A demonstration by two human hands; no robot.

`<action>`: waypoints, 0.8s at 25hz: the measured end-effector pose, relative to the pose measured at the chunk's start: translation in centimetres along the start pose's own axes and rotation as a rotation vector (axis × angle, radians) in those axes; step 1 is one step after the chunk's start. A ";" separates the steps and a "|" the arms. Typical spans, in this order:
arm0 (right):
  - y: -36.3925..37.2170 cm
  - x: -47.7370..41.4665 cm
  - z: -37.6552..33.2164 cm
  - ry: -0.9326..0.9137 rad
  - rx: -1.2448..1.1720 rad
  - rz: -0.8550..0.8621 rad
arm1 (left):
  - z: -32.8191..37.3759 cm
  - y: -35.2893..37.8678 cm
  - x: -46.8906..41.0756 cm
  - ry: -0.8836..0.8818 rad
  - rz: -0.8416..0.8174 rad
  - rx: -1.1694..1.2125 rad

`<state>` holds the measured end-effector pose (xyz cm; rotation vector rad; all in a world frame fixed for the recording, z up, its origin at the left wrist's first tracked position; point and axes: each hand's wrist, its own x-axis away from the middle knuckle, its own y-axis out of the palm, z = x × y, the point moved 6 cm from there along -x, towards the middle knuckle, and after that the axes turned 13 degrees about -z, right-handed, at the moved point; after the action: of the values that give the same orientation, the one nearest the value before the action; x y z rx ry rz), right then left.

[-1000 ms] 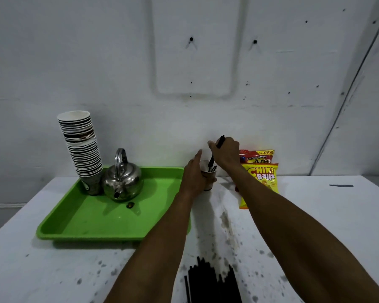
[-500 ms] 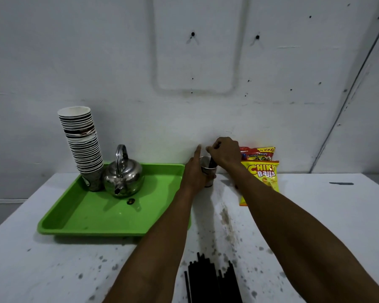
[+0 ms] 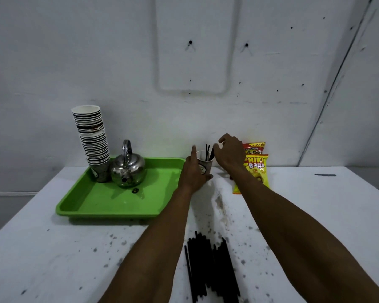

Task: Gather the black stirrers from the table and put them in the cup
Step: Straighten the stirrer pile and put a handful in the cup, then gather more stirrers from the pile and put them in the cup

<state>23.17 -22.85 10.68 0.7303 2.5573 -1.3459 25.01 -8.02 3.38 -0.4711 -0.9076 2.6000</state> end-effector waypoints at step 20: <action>2.3 10.7 4.6 0.168 0.278 -0.600 | 2.5 3.9 10.7 0.110 -0.313 -0.381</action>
<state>14.65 -21.81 2.47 0.0922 2.8884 -1.9097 13.63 -7.70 0.62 -0.5158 -1.3270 2.1051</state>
